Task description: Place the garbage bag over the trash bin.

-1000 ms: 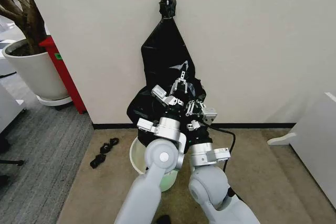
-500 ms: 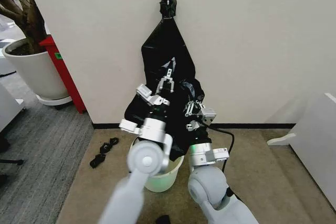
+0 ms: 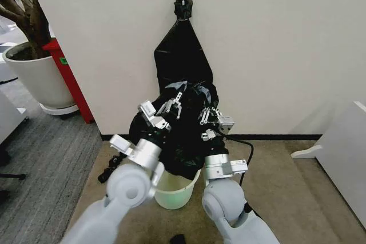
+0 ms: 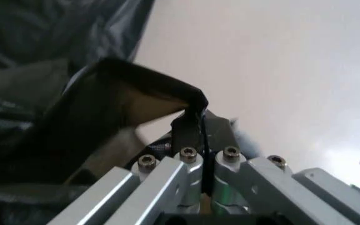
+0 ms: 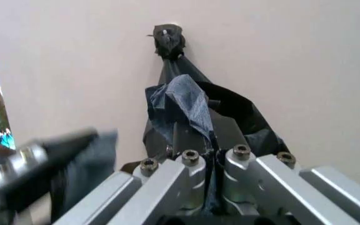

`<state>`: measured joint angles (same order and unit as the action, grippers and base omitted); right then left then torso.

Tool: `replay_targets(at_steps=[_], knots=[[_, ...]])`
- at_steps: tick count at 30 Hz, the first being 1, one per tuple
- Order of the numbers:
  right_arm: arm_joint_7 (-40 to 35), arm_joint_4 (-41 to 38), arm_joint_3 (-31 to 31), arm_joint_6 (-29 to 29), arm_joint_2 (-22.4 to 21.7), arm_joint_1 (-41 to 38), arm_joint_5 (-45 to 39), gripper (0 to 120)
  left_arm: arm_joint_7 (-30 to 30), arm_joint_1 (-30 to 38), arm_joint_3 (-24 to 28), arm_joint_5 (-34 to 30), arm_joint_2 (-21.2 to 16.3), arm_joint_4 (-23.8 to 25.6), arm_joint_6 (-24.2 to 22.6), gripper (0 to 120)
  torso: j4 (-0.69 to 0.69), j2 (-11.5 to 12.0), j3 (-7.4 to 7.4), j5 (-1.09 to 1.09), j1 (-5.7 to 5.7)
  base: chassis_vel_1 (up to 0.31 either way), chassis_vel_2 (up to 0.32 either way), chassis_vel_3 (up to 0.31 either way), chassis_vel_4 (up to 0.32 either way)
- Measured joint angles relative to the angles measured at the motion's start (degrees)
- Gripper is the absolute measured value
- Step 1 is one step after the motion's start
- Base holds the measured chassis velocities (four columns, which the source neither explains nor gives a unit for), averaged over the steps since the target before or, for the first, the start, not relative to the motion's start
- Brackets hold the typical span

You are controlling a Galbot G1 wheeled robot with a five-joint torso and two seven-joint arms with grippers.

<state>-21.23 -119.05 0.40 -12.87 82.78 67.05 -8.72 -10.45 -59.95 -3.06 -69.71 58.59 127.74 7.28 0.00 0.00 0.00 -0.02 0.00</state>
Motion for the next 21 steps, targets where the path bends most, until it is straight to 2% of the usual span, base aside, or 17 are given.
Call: replay_targets(at_steps=[2, 7, 8, 15, 18, 21], knots=[[0.0, 0.0, 0.0, 0.0, 0.0, 0.0, 0.0, 0, -0.5, 0.0, 0.2, 0.0, -0.7, 0.1, -0.1, 0, 0.00, 0.0, 0.00, 0.00, 0.00, 0.000, 0.000, 0.000, 0.000], [0.1, 0.0, 0.9, 0.0, 0.9, 0.3, 0.7, 0, -3.9, 1.2, 3.0, -1.1, -8.5, 1.6, -1.1, 0, -0.01, 0.0, 0.00, -0.01, 0.00, 0.000, 0.000, 0.000, 0.000], [0.1, 0.0, 0.9, 0.0, 0.9, 0.3, 0.7, 0, -3.9, 1.2, 3.0, -1.1, -8.5, 1.6, -1.1, 0, -0.01, 0.0, 0.00, -0.01, 0.00, 0.000, 0.000, 0.000, 0.000], [0.2, 0.5, 2.6, 0.7, 2.3, -0.3, 2.3, 0, -3.5, 2.8, 4.7, -2.4, -20.0, 4.3, -1.2, 0, 0.00, 0.0, 0.00, 0.01, 0.00, 0.000, 0.000, 0.000, 0.000], [-0.5, 0.5, 2.6, 2.3, 2.1, -0.4, 3.5, 0, -3.2, 2.6, 4.2, -2.4, -21.8, 5.1, -1.4, 0, 0.00, 0.0, 0.00, 0.02, 0.00, 0.000, 0.000, 0.000, 0.000], [-2.4, -0.9, 2.7, 7.3, -1.1, 0.9, 3.9, 0, -3.0, 2.2, 3.3, -1.9, -23.4, 5.6, -1.4, 0, 0.00, 0.0, 0.00, 0.01, 0.00, 0.000, 0.000, 0.000, 0.000]])
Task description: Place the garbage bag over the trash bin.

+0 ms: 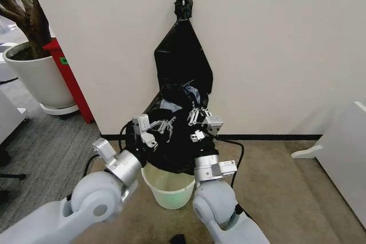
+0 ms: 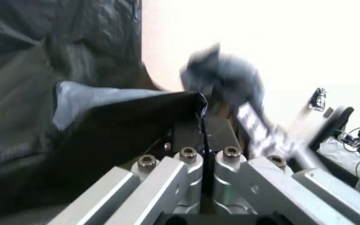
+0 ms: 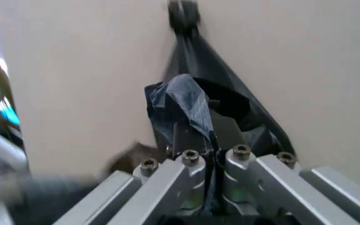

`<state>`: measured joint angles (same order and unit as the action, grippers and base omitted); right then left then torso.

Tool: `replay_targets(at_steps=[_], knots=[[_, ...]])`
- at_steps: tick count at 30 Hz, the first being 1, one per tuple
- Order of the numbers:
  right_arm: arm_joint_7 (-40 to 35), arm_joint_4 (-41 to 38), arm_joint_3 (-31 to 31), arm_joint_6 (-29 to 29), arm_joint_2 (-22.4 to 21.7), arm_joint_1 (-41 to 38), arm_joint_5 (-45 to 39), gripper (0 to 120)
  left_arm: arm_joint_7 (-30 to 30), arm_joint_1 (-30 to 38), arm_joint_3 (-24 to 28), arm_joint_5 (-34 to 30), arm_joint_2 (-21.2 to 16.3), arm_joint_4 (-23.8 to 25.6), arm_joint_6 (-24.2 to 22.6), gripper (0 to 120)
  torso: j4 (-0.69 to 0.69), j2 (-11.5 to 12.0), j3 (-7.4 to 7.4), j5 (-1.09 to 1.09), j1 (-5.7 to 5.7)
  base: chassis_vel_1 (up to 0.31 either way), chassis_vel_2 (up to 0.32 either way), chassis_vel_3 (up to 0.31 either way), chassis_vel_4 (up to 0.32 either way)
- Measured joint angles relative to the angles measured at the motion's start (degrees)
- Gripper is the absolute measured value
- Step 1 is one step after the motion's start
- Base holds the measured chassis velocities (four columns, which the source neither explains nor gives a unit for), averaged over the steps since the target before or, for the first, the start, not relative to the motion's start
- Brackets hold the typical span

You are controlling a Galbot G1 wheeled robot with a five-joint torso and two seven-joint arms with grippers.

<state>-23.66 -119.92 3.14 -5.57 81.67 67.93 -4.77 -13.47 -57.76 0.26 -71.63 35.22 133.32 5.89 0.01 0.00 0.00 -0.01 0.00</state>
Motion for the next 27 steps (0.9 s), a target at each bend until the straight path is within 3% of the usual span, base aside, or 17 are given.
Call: replay_targets(at_steps=[12, 27], knots=[[-3.6, -5.0, -0.2, 10.2, -7.7, 5.4, -2.9, 0, 0.1, -0.1, -0.2, 0.1, 0.2, 0.0, 0.1, 0, -0.01, 0.0, 0.00, 0.01, 0.00, 0.000, 0.000, 0.000, 0.000], [-2.8, -13.6, -11.2, 14.0, -17.7, 12.1, -9.9, 0, 0.2, -0.1, -0.2, 0.2, 0.5, -0.1, 0.1, 0, -0.01, 0.0, 0.00, 0.01, 0.00, 0.000, 0.000, 0.000, 0.000]])
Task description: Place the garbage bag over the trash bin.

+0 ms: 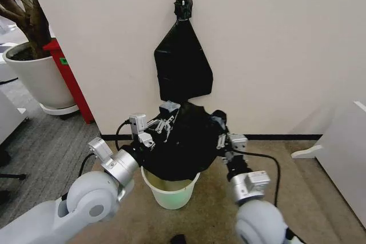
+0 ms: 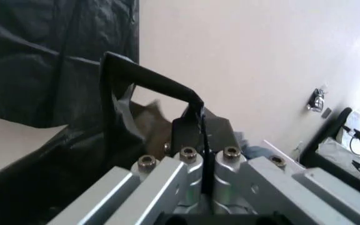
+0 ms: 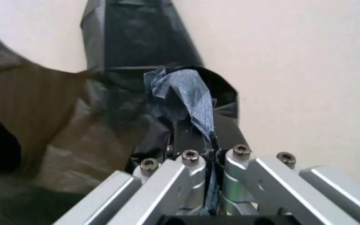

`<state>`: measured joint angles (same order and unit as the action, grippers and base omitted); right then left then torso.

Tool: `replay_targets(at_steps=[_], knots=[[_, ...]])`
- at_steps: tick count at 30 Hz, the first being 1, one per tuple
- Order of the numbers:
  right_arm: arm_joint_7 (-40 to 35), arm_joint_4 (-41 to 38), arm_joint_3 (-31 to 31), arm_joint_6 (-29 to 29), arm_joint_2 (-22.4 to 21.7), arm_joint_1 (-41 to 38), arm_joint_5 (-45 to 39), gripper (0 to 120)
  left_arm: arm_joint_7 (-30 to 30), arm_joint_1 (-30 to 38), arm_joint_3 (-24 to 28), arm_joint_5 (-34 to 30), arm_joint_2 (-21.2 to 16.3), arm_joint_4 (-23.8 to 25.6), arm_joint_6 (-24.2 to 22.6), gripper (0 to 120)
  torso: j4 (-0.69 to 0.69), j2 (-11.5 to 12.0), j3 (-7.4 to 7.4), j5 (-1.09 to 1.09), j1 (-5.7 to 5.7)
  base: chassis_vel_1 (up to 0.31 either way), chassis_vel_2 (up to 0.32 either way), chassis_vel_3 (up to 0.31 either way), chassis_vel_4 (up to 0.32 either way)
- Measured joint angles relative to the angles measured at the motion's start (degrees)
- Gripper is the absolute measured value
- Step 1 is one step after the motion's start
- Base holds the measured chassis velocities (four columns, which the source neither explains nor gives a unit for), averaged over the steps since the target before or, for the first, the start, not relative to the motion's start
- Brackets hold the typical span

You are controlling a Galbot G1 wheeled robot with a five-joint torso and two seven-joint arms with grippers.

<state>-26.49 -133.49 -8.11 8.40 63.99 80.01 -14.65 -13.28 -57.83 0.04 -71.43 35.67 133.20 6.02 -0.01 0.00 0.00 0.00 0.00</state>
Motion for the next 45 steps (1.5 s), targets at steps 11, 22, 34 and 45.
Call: replay_targets(at_steps=[11, 22, 34, 45], knots=[[0.2, -2.5, -1.9, -1.4, -0.2, 3.7, -0.6, 0, 0.0, 0.0, 0.0, 0.0, 0.0, 0.0, 0.0, 0, 0.01, 0.0, 0.00, 0.00, 0.00, 0.000, 0.000, 0.000, 0.000], [-0.6, 1.3, 3.1, -4.7, 1.5, 6.8, 1.8, 0, 0.0, 0.0, 0.0, 0.0, 0.1, -0.1, 0.1, 0, 0.01, 0.0, 0.00, 0.00, 0.00, 0.000, 0.000, 0.000, 0.000], [-3.3, 2.3, 5.2, 0.0, 0.7, 8.2, -1.5, 0, 0.0, 0.0, 0.0, 0.0, 0.1, -0.1, 0.1, 0, 0.01, 0.0, 0.00, -0.01, 0.00, 0.000, 0.000, 0.000, 0.000], [-3.2, 4.3, 7.3, -1.4, 1.4, 5.8, -2.0, 0, 0.0, 0.0, 0.0, 0.0, 0.1, -0.1, 0.1, 0, 0.01, 0.0, 0.00, -0.01, 0.00, 0.000, 0.000, 0.000, 0.000]])
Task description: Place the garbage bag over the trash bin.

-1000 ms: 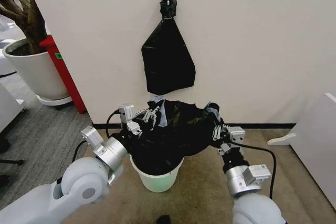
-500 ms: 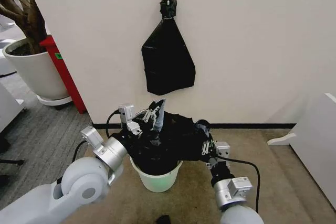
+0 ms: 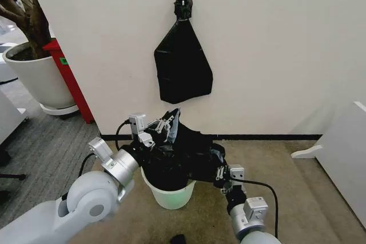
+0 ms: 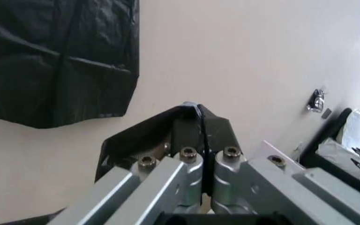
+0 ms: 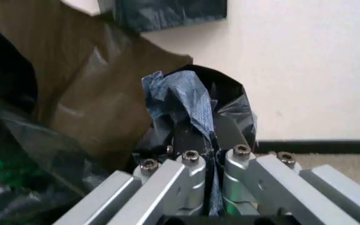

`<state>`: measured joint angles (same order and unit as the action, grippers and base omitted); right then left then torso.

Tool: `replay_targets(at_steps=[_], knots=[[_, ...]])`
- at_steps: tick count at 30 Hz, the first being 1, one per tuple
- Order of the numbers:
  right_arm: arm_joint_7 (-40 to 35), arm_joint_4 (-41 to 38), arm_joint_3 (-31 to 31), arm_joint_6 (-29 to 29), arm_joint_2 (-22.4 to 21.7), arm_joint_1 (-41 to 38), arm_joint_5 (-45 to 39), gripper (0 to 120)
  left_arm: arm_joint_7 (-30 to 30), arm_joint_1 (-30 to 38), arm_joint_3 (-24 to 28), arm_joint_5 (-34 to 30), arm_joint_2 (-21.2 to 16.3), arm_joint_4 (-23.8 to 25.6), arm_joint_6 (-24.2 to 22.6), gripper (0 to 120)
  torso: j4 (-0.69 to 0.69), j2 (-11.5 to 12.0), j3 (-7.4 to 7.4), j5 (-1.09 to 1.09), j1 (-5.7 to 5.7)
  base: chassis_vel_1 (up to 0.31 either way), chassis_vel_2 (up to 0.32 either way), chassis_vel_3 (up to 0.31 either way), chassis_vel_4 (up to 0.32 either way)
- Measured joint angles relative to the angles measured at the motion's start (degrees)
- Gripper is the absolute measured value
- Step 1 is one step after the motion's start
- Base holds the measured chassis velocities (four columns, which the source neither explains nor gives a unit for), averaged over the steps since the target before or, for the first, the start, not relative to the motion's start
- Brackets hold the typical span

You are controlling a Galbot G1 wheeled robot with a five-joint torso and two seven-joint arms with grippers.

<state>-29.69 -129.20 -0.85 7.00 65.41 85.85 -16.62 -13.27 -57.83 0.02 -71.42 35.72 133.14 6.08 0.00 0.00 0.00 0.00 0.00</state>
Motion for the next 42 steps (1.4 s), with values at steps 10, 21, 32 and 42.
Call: replay_targets(at_steps=[10, 21, 32, 42], knots=[[0.6, 4.9, -1.8, -2.9, 1.6, -1.6, 2.2, 0, 0.0, 0.0, 0.0, 0.0, 0.0, 0.0, 0.0, 0, 0.00, 0.0, 0.00, 0.00, 0.00, 0.000, 0.000, 0.000, 0.000], [-0.7, 8.2, -0.9, -1.8, 3.2, -0.6, 2.7, 0, 0.0, 0.0, 0.0, 0.0, 0.0, 0.0, 0.0, 0, 0.00, 0.0, 0.00, 0.00, 0.00, 0.000, 0.000, 0.000, 0.000], [-0.9, 8.2, 1.1, -0.5, 3.2, 3.3, 4.5, 0, 0.0, 0.0, 0.0, 0.0, 0.0, 0.0, 0.0, 0, 0.00, 0.0, 0.00, 0.00, 0.00, 0.000, 0.000, 0.000, 0.000], [-0.9, 10.4, 2.9, -2.0, 4.4, 2.7, 7.6, 0, 0.0, 0.0, 0.0, 0.0, 0.0, 0.0, 0.0, 0, 0.00, 0.0, 0.00, 0.00, 0.00, 0.000, 0.000, 0.000, 0.000]])
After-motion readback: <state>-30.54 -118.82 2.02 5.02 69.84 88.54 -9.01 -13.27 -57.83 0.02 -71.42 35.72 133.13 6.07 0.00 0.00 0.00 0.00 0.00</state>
